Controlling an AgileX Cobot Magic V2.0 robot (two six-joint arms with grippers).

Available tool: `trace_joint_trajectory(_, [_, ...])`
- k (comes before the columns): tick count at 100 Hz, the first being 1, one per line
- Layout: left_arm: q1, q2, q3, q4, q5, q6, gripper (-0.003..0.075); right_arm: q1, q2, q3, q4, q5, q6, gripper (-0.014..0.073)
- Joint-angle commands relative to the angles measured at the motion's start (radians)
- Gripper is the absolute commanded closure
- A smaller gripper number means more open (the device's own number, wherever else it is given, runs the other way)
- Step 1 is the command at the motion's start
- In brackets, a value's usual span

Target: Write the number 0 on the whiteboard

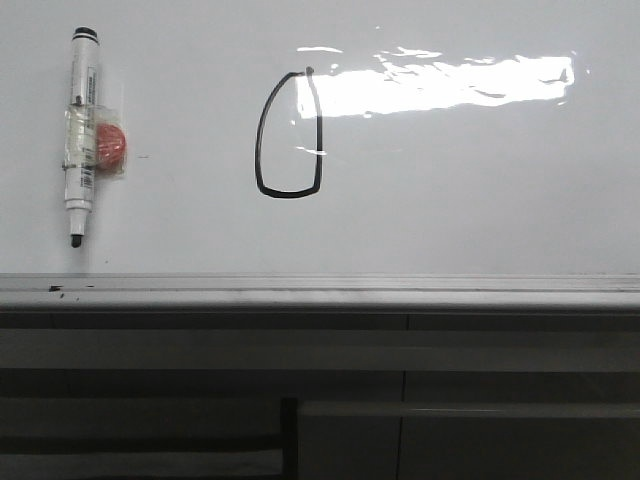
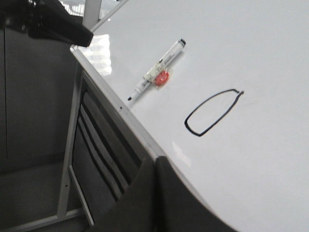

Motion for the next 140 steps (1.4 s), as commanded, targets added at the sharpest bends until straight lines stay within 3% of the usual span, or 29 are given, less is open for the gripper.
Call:
trace_joint_trajectory(1, [-0.001,-0.019,-0.022,0.032,-0.034,0.002,0.074,-0.002,-0.023,0.027,-0.006,-0.103,0.004,0.0662])
trace_joint_trajectory(76, [0.0,-0.053,-0.022,0.032,-0.04,0.002,0.074,-0.002,-0.03,0.044,-0.006,-0.103,0.004,0.0662])
trace_joint_trajectory(88, [0.087,-0.126,-0.022,0.032,-0.032,0.002,0.074,-0.002,-0.03,0.044,-0.006,-0.103,0.004,0.0662])
trace_joint_trajectory(112, [0.398,-0.323,-0.022,0.032,-0.098,-0.005,0.074,-0.002,-0.03,0.044,-0.006,-0.103,0.004,0.0662])
trace_joint_trajectory(140, [0.558,-0.347,-0.022,0.032,-0.105,-0.005,0.074,-0.002,-0.03,0.044,-0.006,-0.103,0.004,0.0662])
